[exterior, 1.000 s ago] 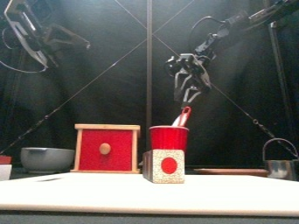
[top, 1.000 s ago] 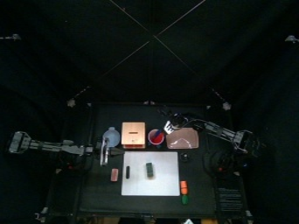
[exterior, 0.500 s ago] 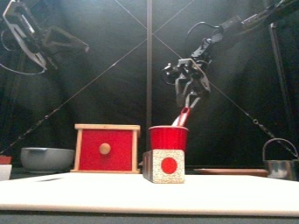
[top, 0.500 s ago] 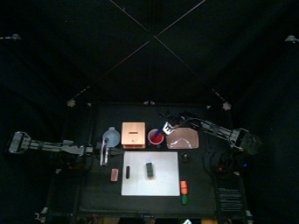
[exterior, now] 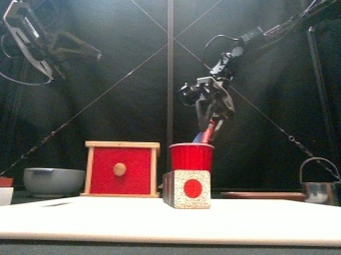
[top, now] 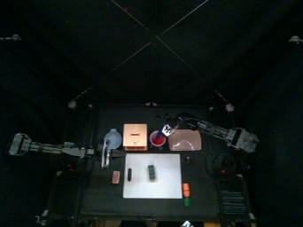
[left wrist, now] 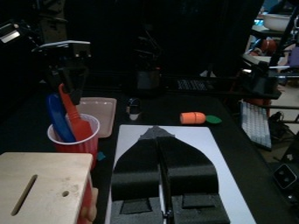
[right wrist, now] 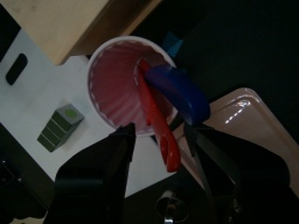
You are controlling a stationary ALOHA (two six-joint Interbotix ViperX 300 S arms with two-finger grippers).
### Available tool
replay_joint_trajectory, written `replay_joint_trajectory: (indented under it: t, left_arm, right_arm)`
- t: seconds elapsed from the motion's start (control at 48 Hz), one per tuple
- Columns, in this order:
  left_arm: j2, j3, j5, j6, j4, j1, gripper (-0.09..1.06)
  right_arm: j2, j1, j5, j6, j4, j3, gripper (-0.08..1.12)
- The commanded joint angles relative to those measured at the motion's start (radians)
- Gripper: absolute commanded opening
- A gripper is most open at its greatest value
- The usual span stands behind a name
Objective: Cut the sushi into 4 pieces with the knife
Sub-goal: Pick up the knife at its handle with right hand
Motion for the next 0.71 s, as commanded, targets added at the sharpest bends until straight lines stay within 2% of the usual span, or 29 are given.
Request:
replay_joint_trajectory:
  t: [0.021, 0.167, 0.458, 0.708]
  left_arm:
    - [0.002, -0.012, -0.009, 0.0, -0.002, 0.003, -0.02]
    - [0.002, -0.011, -0.009, 0.0, -0.002, 0.006, -0.02]
    - [0.002, -0.011, -0.009, 0.002, -0.002, 0.009, -0.02]
    - [0.002, -0.008, -0.012, 0.005, -0.002, 0.018, -0.02]
  right_arm:
    - [-0.014, 0.002, 0.0, 0.0, 0.0, -0.029, 0.82]
    - [-0.009, 0.002, 0.0, 0.0, -0.012, -0.032, 0.72]
    - [-0.006, -0.005, 0.018, 0.0, -0.015, -0.04, 0.33]
    - [-0.041, -0.002, 0.104, -0.005, -0.014, -0.114, 0.11]
